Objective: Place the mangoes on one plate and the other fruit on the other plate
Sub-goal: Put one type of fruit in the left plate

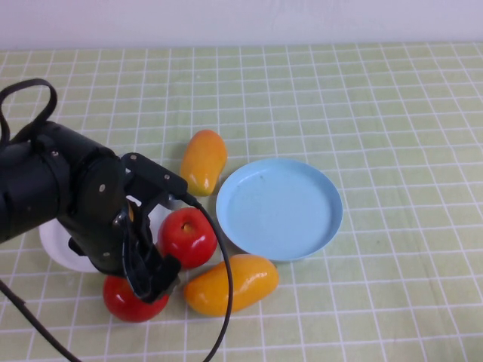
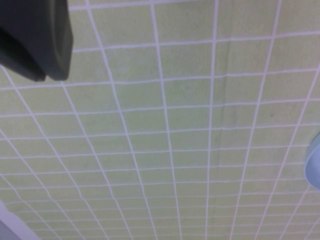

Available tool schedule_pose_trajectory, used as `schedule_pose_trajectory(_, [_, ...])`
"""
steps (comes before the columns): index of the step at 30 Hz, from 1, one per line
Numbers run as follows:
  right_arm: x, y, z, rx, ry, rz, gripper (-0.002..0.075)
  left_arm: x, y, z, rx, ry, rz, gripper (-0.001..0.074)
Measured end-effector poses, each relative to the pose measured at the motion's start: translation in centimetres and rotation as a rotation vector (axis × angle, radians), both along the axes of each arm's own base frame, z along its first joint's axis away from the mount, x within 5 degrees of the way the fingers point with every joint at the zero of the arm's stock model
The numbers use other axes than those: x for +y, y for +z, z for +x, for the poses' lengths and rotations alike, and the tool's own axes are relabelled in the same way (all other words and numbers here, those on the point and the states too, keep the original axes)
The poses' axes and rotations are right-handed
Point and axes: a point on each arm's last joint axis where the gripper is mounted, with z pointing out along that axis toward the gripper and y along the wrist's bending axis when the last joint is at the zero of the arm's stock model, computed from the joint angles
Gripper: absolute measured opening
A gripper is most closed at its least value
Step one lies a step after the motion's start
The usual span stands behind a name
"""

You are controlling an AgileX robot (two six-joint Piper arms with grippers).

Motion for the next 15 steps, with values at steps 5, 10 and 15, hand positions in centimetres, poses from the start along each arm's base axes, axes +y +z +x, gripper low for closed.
schedule_pose_trajectory(5, [0.0,0.0,0.0,0.0,0.0,0.0,-0.0016,-0.1,-0.2,0.2,-0.005,-0.002,0.002,0.0668])
schedule_pose_trajectory(10, [0.0,0.0,0.0,0.0,0.0,0.0,-0.0017,-0.2,-0.7,0.3,0.006,-0.002,0.009,0.0668])
schedule_pose_trajectory(15, [0.0,0.0,0.0,0.0,0.0,0.0,-0.0016,-0.3,-1.1,0.5,0.018,-0.002,0.017,0.0668])
